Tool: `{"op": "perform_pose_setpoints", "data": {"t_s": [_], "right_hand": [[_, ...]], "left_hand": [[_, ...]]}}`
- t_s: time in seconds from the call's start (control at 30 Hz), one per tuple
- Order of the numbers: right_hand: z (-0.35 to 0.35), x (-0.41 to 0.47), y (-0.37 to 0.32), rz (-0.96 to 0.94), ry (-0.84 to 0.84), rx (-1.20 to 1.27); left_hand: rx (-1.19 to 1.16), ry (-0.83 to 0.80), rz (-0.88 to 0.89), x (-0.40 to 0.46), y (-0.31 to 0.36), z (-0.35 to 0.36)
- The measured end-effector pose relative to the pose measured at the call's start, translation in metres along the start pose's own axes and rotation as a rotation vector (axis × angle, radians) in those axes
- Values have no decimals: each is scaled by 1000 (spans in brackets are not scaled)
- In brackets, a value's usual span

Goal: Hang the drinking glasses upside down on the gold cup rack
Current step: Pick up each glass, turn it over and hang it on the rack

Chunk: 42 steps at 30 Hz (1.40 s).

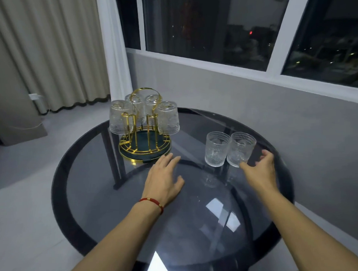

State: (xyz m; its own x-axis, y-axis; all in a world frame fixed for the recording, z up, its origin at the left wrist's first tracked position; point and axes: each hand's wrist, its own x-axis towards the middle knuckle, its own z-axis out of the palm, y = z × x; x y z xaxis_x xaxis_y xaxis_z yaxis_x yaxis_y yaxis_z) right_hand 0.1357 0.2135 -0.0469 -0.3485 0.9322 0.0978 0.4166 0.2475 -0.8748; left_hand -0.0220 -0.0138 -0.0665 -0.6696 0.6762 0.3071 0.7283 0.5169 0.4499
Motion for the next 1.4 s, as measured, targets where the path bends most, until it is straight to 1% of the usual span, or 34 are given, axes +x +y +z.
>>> {"op": "perform_pose_setpoints", "data": {"t_s": [0.07, 0.17, 0.3, 0.43, 0.53, 0.63, 0.73, 0.8, 0.87, 0.93, 1.0, 1.07, 1.13, 1.2, 1.27, 1.33, 1.4], "right_hand": [[3, 6, 4, 18, -102, 27], [10, 14, 4, -48, -149, 34], [19, 27, 4, -72, -118, 6], [22, 34, 6, -29, -96, -123], [16, 30, 12, -31, -13, -115], [4, 24, 24, -114, 46, -64], [-14, 19, 17, -256, 86, 42], [-24, 12, -1, -367, 58, 109], [-27, 0, -22, -469, -35, 122], [-17, -19, -42, -542, -208, 95], [1, -40, -55, -612, -380, -3], [22, -56, -62, -679, -489, -78], [38, -63, -68, -666, -551, -43], [50, -65, -71, -570, -625, 82], [62, -68, -74, -461, -676, 240], [73, -71, -76, -393, -647, 348], [82, -77, -83, -375, -572, 411]], "left_hand": [[-13, 2, 61, -1, 14, 3], [-40, 2, 98, -2, 23, 6], [-67, -4, 73, -3, 22, 6], [-65, -28, 50, -3, 17, 5], [-67, -20, 29, -2, 13, 3], [-70, -7, 26, -3, 11, 1], [-119, 5, 44, -3, 12, -5], [-215, 18, 50, -5, 14, -12], [-397, 23, 19, -7, 18, -21], [-651, -12, -30, -9, 20, -31], [-912, -51, -92, -9, 23, -37], [-1060, -35, -201, -8, 21, -41], [-1140, 27, -327, -7, 16, -46], [-1232, 73, -411, -4, 9, -52], [-1320, 112, -451, -4, -1, -57], [-1353, 140, -461, -5, -6, -60], [-1366, 169, -479, -4, -12, -60]]}}
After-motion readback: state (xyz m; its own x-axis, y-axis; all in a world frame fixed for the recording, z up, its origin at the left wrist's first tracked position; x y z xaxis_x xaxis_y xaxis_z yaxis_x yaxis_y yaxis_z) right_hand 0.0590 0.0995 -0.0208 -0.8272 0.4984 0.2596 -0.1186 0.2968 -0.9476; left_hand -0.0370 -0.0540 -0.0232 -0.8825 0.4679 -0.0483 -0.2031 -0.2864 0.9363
